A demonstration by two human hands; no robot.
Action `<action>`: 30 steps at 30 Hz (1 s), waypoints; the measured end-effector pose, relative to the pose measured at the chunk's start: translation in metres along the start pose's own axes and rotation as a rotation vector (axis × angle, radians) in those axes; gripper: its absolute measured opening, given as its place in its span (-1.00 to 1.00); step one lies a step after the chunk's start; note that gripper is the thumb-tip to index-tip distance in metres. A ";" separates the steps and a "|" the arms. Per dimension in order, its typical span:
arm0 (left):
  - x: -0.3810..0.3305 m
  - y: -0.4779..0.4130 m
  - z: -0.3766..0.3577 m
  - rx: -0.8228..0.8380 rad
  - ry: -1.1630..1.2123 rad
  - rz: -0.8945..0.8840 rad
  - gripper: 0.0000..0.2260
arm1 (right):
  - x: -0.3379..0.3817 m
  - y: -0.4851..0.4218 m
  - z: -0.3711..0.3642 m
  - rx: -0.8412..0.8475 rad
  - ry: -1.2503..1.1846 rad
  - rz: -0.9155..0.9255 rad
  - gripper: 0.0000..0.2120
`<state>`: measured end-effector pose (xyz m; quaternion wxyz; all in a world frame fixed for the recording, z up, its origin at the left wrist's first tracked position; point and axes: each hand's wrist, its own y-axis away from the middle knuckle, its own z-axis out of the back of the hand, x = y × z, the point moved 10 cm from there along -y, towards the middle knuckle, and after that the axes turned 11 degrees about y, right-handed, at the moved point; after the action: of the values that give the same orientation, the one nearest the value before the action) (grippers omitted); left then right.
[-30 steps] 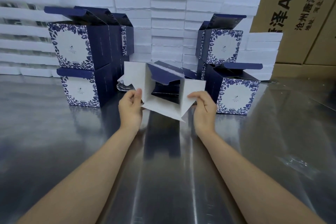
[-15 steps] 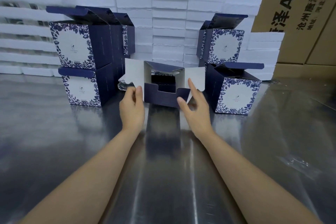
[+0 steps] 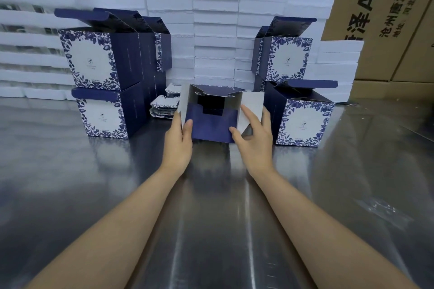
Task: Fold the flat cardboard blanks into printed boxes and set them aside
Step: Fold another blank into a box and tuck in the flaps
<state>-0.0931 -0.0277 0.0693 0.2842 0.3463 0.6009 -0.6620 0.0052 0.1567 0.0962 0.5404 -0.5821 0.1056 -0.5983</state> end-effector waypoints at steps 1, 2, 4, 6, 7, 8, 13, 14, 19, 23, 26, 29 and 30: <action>-0.001 0.000 0.001 0.000 -0.004 -0.014 -0.67 | 0.008 0.000 0.006 -0.048 0.037 0.047 -0.62; -0.004 0.000 0.002 0.005 -0.008 -0.034 -0.65 | 0.016 0.001 0.013 -0.104 0.071 0.110 -0.68; -0.011 0.000 0.001 0.040 -0.004 -0.066 -0.60 | 0.031 0.003 0.022 -0.163 0.088 0.260 -0.69; -0.017 0.002 -0.005 0.115 0.017 -0.105 -0.51 | 0.040 0.004 0.022 -0.134 0.086 0.351 -0.68; -0.019 0.004 -0.008 0.147 0.012 -0.116 -0.48 | 0.041 0.004 0.022 -0.121 0.097 0.367 -0.68; -0.020 0.005 -0.011 0.174 0.000 -0.120 -0.47 | 0.042 0.004 0.022 -0.118 0.111 0.369 -0.67; -0.029 0.009 -0.024 0.327 -0.090 -0.192 -0.43 | 0.032 -0.006 0.029 -0.128 0.056 0.251 -0.57; -0.029 0.011 -0.028 0.367 -0.116 -0.205 -0.40 | 0.028 -0.009 0.031 -0.131 0.041 0.211 -0.56; -0.018 0.020 -0.048 0.560 -0.317 -0.228 -0.16 | 0.016 -0.016 0.030 -0.077 -0.147 0.053 -0.51; -0.024 0.018 -0.046 0.487 -0.571 -0.330 -0.15 | 0.019 -0.017 0.026 -0.042 -0.085 0.065 -0.43; -0.022 0.018 -0.045 0.505 -0.624 -0.343 -0.23 | 0.022 -0.014 0.026 -0.078 0.091 0.135 -0.44; -0.025 0.021 -0.048 0.521 -0.631 -0.362 -0.28 | 0.018 -0.013 0.029 -0.150 0.190 0.159 -0.45; -0.027 0.022 -0.049 0.526 -0.629 -0.373 -0.30 | 0.014 -0.013 0.029 -0.147 0.122 0.136 -0.43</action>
<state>-0.0536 0.0172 0.0757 0.2311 0.0742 0.3488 -0.9052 0.0257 0.1661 0.1230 0.5282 -0.5742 0.2211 -0.5852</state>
